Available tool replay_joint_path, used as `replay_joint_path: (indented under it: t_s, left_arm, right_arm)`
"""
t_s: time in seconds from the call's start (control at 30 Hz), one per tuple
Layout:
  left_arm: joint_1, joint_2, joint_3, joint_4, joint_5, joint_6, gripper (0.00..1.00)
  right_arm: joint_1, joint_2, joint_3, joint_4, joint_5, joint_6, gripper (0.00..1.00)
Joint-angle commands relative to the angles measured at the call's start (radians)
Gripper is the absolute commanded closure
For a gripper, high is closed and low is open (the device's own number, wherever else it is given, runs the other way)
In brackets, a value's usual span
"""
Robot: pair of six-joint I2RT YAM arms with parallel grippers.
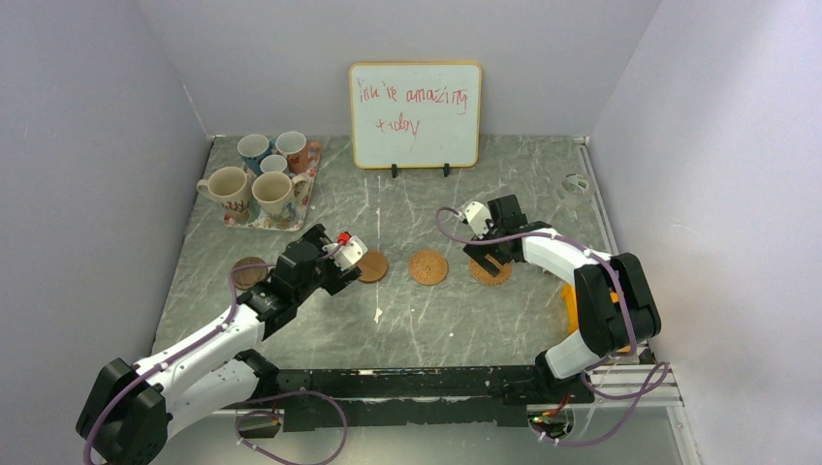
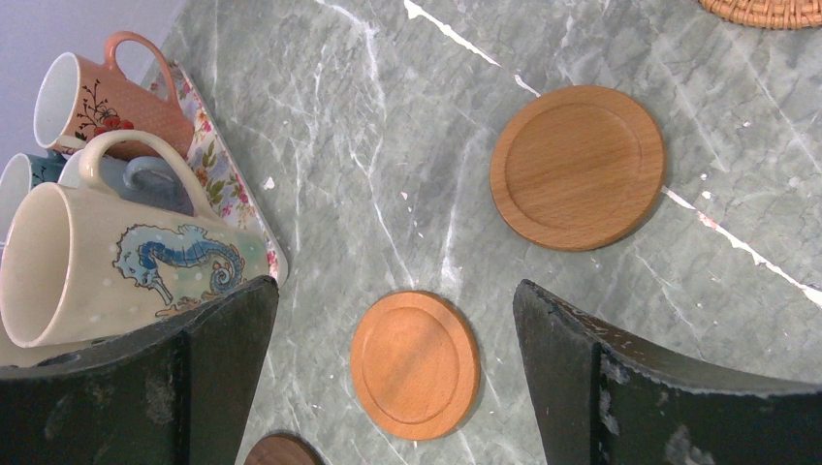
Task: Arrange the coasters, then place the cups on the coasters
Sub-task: Move the coaster to the center of the board.
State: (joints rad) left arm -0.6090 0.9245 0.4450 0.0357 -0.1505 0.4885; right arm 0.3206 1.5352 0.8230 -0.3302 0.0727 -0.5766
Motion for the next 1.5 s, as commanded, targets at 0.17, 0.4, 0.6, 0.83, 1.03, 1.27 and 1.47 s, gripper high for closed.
replay_joint_path:
  t_s: [0.17, 0.4, 0.6, 0.83, 1.03, 1.27, 1.47]
  left_arm:
    - [0.005, -0.007, -0.002, 0.018, 0.014, -0.001, 0.04]
    - [0.004, -0.008, -0.001, 0.017, 0.012, -0.001, 0.04]
    - [0.004, -0.003, -0.001, 0.018, 0.012, -0.001, 0.04]
    - [0.005, -0.004, -0.002, 0.019, 0.009, -0.002, 0.04]
    - [0.004, -0.004, -0.001, 0.021, 0.006, -0.001, 0.04]
    - [0.005, -0.005, -0.002, 0.021, 0.002, -0.002, 0.04]
    - [0.004, -0.011, -0.001, 0.018, 0.002, -0.002, 0.04]
  right_arm:
    - [0.023, -0.015, -0.047, -0.112, -0.060, 0.005, 0.07]
    - [0.024, -0.013, -0.043, -0.105, -0.054, 0.016, 0.06]
    - [0.025, -0.027, -0.029, -0.072, -0.015, 0.048, 0.05]
    - [0.024, -0.068, -0.013, -0.030, 0.008, 0.077, 0.03]
    - [0.025, -0.128, 0.017, -0.021, -0.009, 0.098, 0.02]
    - [0.024, -0.194, 0.051, 0.005, 0.035, 0.104, 0.01]
    - [0.029, -0.132, 0.034, -0.005, 0.055, 0.107, 0.01]
